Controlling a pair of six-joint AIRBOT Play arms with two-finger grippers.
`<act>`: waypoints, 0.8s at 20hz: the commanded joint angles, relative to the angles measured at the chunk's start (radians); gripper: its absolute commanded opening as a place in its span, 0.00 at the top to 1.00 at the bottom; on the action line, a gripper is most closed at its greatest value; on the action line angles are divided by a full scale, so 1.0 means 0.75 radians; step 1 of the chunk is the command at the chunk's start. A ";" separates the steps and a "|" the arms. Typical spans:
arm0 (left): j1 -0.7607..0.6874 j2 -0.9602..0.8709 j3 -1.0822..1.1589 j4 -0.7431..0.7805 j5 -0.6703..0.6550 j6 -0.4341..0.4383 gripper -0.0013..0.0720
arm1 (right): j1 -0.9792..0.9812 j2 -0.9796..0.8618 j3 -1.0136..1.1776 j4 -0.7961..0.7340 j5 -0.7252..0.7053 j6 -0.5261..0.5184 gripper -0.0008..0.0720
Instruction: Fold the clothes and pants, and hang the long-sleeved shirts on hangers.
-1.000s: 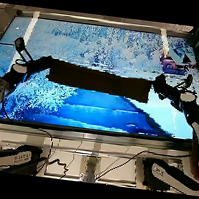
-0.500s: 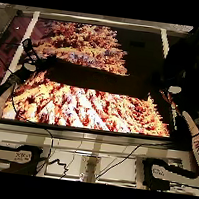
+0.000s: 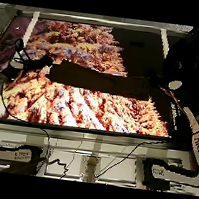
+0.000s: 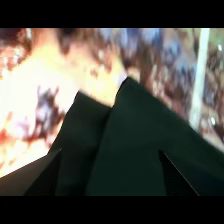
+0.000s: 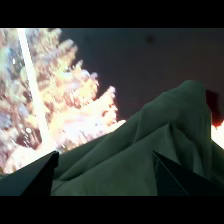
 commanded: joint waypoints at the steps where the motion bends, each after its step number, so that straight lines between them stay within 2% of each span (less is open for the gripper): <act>1: 0.200 -0.013 0.001 0.045 -0.460 -0.023 0.02 | 0.001 0.001 0.013 -0.035 0.040 0.000 0.12; 3: 0.243 -0.054 0.001 0.044 -0.550 -0.023 0.01 | 0.001 0.001 0.013 -0.035 0.040 0.000 0.12; 8: 0.155 -0.184 0.001 -0.070 -0.504 -0.023 0.01 | 0.001 0.001 0.013 -0.034 0.041 0.000 0.12; 11: 0.077 -0.250 0.001 -0.119 -0.385 -0.019 0.02 | 0.001 0.001 0.013 -0.034 0.047 0.001 0.12; 16: -0.043 -0.264 0.001 -0.198 -0.148 0.082 0.02 | 0.005 0.001 0.013 -0.033 0.103 0.001 0.12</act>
